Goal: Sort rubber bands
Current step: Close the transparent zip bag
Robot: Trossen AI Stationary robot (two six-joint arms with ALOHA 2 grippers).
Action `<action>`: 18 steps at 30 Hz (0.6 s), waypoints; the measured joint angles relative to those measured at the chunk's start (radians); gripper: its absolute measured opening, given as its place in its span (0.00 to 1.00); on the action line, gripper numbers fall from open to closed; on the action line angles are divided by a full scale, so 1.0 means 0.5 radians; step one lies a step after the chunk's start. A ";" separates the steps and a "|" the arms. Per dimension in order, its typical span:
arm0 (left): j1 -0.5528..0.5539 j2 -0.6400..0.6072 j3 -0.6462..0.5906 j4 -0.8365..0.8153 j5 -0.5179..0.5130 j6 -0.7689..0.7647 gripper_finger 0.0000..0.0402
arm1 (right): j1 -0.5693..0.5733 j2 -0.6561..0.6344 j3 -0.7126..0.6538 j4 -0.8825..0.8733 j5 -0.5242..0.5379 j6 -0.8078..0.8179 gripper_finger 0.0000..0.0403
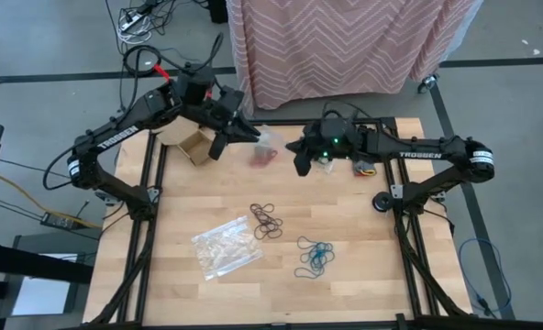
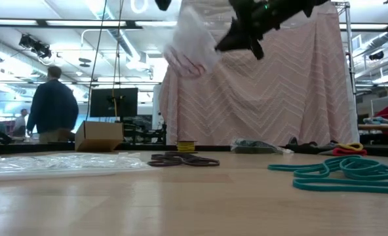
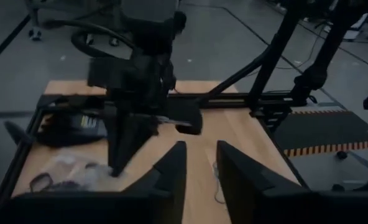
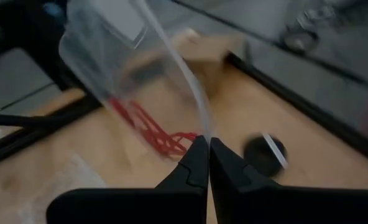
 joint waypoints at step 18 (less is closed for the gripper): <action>-0.009 -0.038 -0.006 -0.337 0.091 -0.056 0.34 | -0.538 -0.005 -0.315 -0.290 -0.356 0.420 0.00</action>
